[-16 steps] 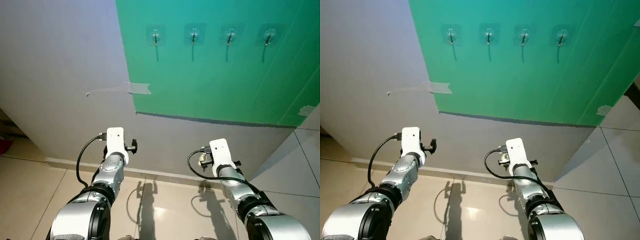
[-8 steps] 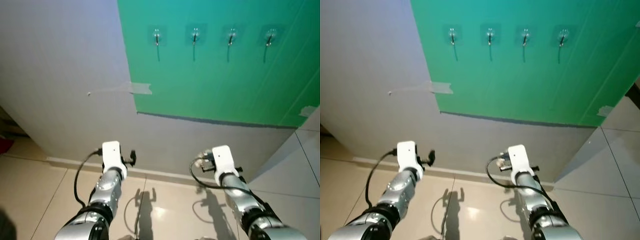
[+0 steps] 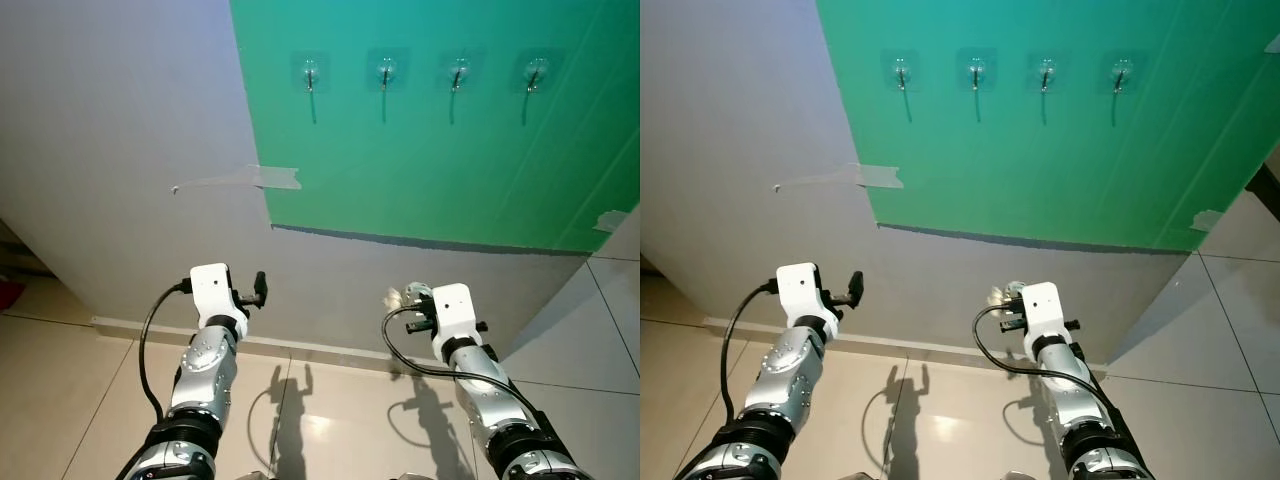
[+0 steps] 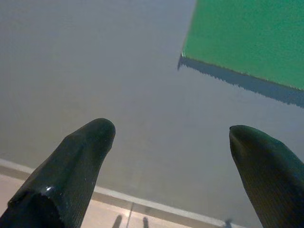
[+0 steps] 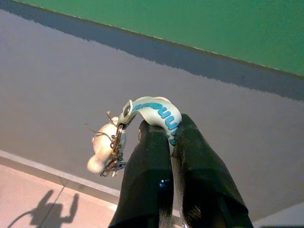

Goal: Hang keys on a hook

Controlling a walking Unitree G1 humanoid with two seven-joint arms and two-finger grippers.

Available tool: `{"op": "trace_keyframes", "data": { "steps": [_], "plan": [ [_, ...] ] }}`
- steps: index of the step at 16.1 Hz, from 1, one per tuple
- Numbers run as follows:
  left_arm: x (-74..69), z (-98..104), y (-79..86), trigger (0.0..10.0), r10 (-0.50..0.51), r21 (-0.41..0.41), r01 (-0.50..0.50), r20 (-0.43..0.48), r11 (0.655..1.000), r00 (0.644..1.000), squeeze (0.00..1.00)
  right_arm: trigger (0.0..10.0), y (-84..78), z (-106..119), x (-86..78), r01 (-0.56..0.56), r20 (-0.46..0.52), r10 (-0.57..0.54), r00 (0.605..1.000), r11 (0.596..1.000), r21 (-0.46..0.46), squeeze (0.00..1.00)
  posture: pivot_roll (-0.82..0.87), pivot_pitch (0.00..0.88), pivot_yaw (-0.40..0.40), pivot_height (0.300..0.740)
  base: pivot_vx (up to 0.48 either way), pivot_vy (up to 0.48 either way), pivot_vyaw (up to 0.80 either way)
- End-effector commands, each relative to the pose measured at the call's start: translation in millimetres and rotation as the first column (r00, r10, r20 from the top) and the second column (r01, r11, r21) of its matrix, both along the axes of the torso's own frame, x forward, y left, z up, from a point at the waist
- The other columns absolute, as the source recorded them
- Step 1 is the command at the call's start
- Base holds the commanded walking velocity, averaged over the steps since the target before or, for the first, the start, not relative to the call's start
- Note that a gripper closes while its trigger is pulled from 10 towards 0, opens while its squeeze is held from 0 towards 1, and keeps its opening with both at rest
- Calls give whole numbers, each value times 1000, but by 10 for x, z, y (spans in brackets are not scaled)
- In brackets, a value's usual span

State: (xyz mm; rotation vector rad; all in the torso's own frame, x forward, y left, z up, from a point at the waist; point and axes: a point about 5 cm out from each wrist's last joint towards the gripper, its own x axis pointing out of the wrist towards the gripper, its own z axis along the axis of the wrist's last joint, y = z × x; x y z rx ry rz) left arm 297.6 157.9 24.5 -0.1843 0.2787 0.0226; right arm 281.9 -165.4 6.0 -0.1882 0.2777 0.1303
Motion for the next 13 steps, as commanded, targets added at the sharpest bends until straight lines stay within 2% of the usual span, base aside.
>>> {"op": "trace_keyframes", "data": {
  "steps": [1,5,10,13],
  "plan": [
    [3,26,-19,10000,-4,-1,4,2,1000,1000,0,10000,13,33,29,-1,6,1,1000,1000,13,0,-148,0,48,740,0,0,0],
    [-29,52,-48,10000,-13,9,13,3,1000,1000,0,10000,25,107,64,1,35,-2,999,999,35,0,-150,0,45,740,0,0,0],
    [-46,124,-7,10000,-3,19,2,31,1000,1000,0,10000,54,160,59,-6,75,3,997,999,41,0,-146,0,50,740,0,0,0],
    [-25,139,17,10000,1,20,-2,31,1000,1000,0,10000,70,149,74,1,61,-4,998,999,47,0,-141,0,51,740,0,0,0]
  ]
}}
